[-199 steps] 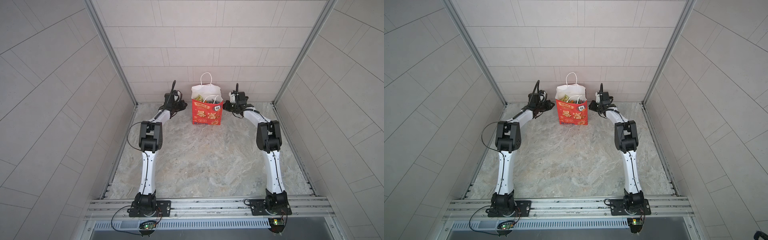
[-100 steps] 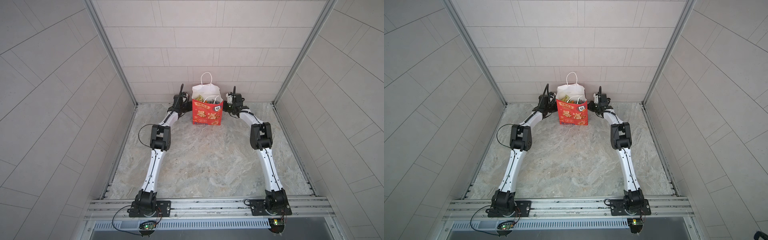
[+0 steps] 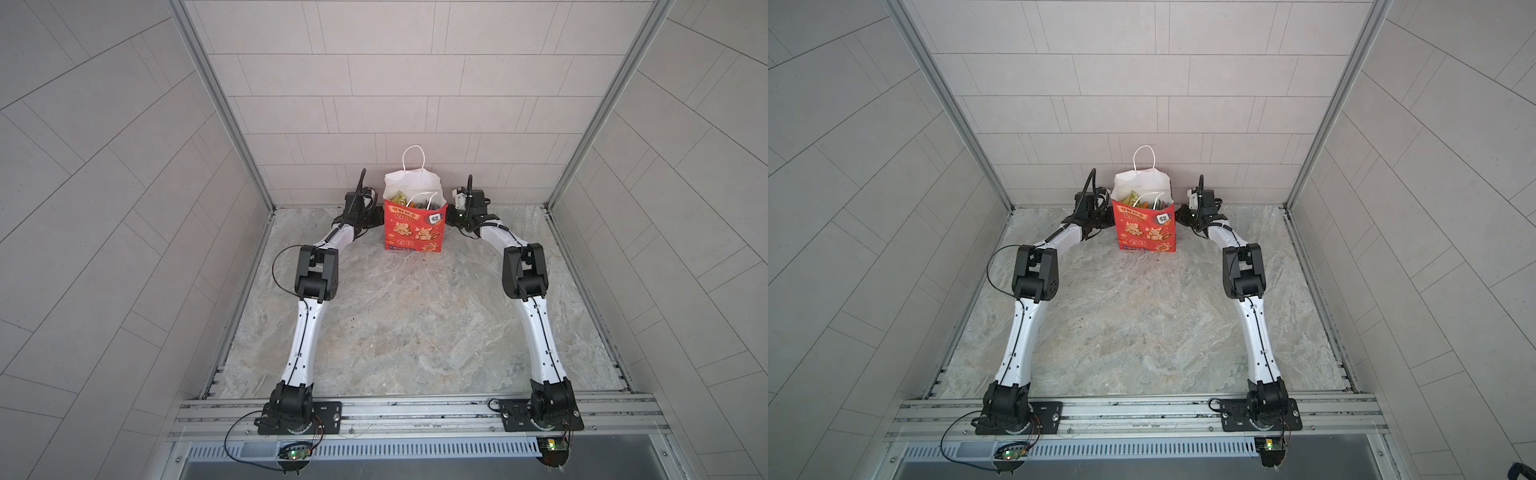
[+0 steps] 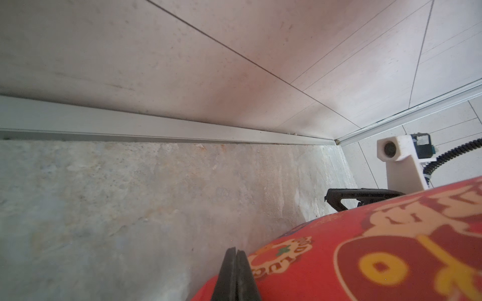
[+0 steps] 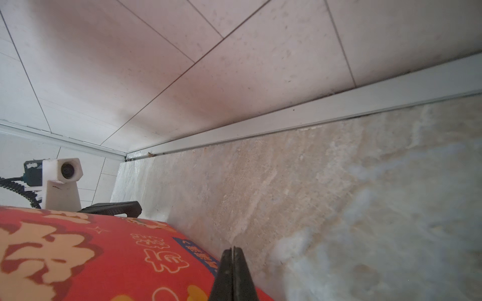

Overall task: Take the snacks out of the paper bag
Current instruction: Move the paper bag to the top-center of the table.

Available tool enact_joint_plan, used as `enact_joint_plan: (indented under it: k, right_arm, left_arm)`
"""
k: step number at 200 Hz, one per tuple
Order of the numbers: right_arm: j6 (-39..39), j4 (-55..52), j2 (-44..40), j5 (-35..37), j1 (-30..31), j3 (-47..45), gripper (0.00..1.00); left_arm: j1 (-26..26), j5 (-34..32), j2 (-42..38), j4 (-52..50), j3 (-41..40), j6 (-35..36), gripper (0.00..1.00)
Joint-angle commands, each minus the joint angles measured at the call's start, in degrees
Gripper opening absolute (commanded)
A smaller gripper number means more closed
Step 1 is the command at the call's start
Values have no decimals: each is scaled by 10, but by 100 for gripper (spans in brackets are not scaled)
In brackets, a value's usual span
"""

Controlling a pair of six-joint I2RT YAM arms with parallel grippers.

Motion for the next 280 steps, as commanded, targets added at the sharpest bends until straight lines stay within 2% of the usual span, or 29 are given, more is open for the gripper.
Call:
enact_joint_plan:
  k: [1, 76, 104, 122, 156, 189, 221, 280]
  right_arm:
    - [-4, 28, -63, -21, 11, -48, 4]
    - [42, 206, -193, -8, 12, -298, 4]
    - [61, 258, -228, -7, 13, -376, 4]
    - [59, 267, -246, 17, 13, -407, 3]
    - [56, 185, -233, 55, -5, -351, 4]
    - [7, 66, -169, 68, -8, -235, 4]
    - [2, 31, -95, 31, -4, -145, 3]
    - [-7, 11, -29, -15, 14, -71, 3]
  left_arm:
    - [-11, 25, -62, 37, -49, 10, 0]
    - [-13, -4, -223, 202, -315, -5, 0]
    - [-14, -3, -263, 246, -385, -15, 0]
    - [-14, -16, -275, 254, -403, -3, 0]
    - [2, -37, -246, 186, -342, 9, 0]
    - [2, -47, -186, 122, -263, 19, 0]
    - [-1, -45, -131, 107, -222, 0, 0]
    - [-8, -45, -101, 97, -199, 2, 0]
